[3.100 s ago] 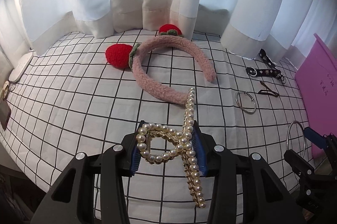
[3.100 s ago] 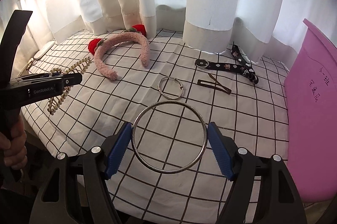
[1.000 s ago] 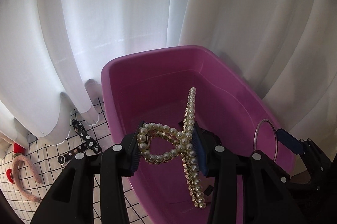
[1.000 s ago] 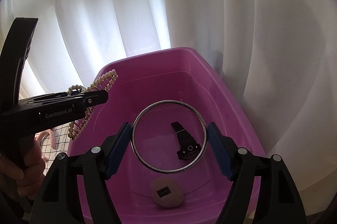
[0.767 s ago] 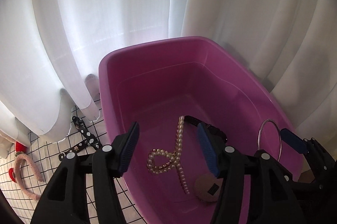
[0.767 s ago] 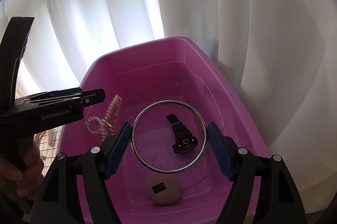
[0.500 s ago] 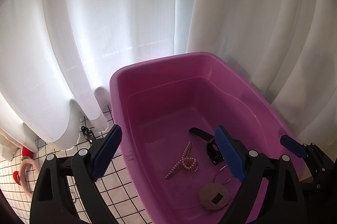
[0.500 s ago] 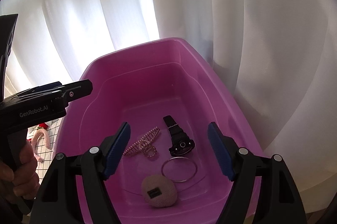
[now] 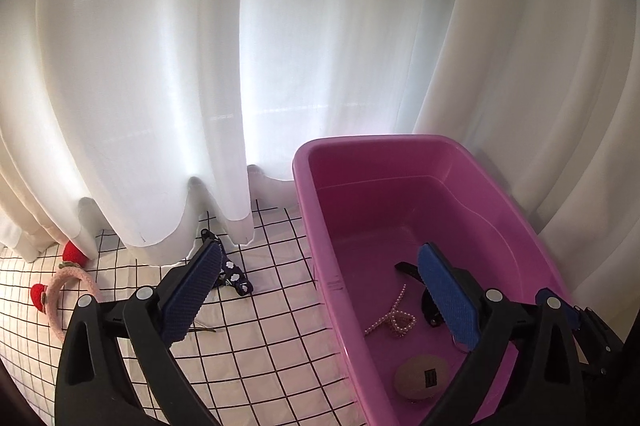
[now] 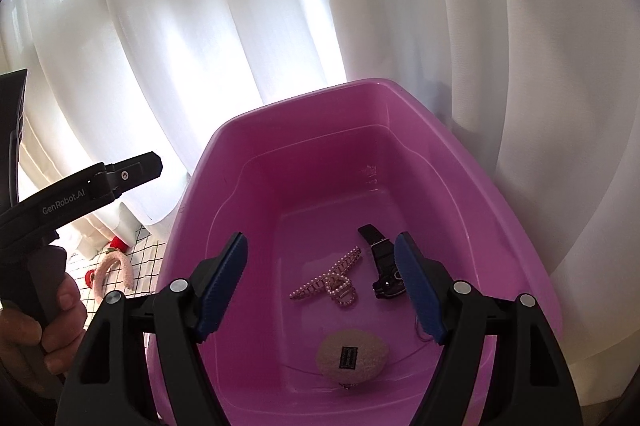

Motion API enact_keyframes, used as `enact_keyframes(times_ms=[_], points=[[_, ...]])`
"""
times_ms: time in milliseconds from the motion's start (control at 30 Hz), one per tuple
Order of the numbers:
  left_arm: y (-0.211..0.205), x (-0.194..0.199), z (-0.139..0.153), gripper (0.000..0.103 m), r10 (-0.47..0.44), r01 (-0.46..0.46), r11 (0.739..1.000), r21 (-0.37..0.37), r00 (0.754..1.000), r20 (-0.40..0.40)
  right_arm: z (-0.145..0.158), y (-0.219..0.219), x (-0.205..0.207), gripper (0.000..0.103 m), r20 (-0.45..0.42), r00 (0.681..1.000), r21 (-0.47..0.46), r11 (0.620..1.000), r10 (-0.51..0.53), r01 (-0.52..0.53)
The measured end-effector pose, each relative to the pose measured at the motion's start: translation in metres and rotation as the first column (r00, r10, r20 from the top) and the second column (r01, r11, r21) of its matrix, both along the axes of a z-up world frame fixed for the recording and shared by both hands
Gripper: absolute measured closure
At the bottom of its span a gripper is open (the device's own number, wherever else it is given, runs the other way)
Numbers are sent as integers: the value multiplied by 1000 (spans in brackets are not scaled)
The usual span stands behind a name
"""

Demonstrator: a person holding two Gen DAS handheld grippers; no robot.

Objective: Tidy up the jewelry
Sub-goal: 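Withdraw both tools and move toward the pink headband and black strap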

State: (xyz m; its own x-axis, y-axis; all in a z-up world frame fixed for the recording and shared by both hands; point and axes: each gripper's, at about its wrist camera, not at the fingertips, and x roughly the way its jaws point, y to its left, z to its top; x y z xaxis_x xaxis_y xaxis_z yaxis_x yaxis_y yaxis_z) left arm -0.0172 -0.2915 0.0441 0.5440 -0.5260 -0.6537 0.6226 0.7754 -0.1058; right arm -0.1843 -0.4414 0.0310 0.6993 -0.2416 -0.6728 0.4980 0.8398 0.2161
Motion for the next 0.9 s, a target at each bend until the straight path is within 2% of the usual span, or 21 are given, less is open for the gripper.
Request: enact_keyframes(times_ms=[167,333,533,700,900], points=[[38,0,4,6,43,-44,999,18,998,50,10,27,10,31,38,998,-48,997,55,-53],[92,2,1,6,91,-94,995,33,993,75,20,58,29,31,69,989,-75,990,127,-122],[177,17,-12,6,208,-210,976,48,977,49,28,106,54,31,77,968,-101,968,238,-230],[255,41,-30,6,360,-359,932,57,933,-6,22,147,84,30,31,947,-121,942,320,-314],[325,74,-60,6,499,-494,867,71,862,-89,-13,180,124,30,-50,924,-22,924,379,-381]])
